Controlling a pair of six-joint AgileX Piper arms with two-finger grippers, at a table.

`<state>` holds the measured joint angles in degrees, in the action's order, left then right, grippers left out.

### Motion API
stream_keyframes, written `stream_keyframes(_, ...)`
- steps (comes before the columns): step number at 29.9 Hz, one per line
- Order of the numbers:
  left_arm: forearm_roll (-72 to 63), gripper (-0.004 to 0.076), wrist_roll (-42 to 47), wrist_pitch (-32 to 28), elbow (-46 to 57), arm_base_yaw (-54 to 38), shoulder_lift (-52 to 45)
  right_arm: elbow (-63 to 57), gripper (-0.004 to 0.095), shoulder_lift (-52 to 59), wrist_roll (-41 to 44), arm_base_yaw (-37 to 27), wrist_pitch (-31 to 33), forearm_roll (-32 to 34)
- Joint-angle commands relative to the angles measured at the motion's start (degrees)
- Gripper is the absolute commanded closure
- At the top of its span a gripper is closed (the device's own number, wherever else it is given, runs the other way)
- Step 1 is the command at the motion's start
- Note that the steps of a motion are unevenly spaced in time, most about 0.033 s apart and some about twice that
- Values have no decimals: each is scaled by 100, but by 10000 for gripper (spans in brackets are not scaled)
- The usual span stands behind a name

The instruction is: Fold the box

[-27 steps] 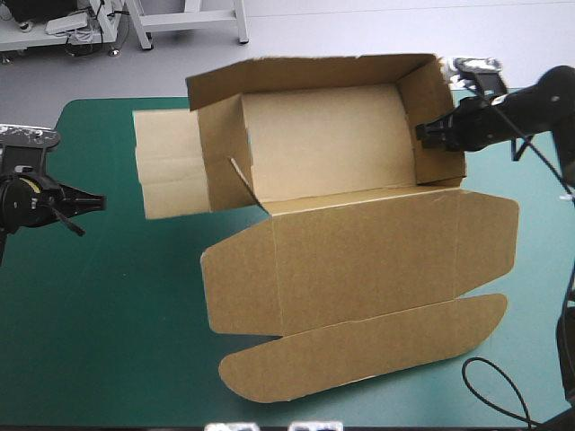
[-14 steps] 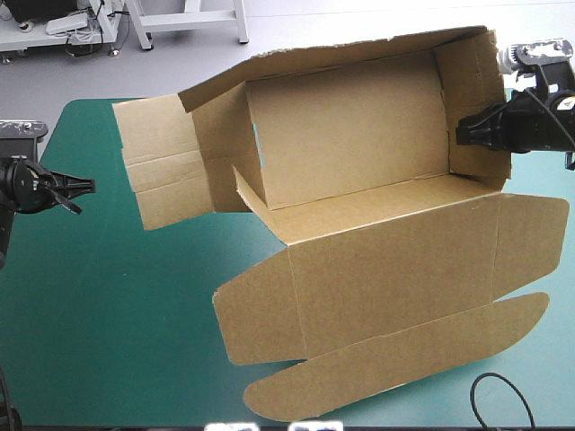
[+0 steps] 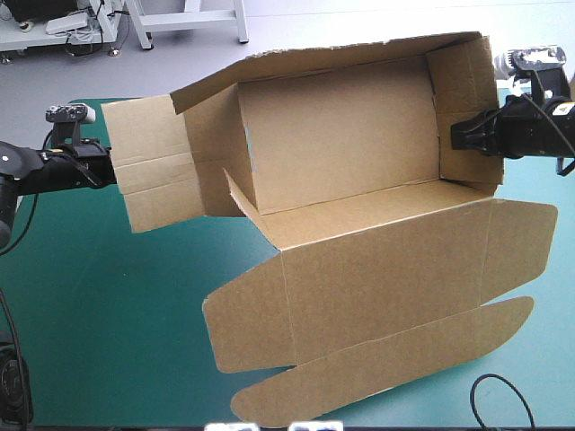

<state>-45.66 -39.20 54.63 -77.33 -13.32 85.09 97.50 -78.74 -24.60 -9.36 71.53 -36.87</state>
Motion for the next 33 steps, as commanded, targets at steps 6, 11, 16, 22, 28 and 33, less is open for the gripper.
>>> stream_keyframes(6,-3291,713,-1634,1760,-161,2,197,139,927,165,-65,-37,14,-531)
stream_keyframes(11,-3771,720,-1700,1964,-174,177,55,139,927,143,-73,-37,4,-519)
stream_keyframes(16,-3730,720,-1606,1964,-174,599,-157,139,926,131,-73,-37,4,-413)
stream_keyframes(22,-3702,719,-1352,1964,-209,935,-383,139,926,44,97,-37,-38,68)
stream_keyframes(28,-3271,719,-901,1935,-252,944,-697,150,926,-73,215,-37,-257,247)
stream_keyframes(33,-3302,719,-860,1935,-261,1124,-894,150,926,-141,306,-24,-375,223)
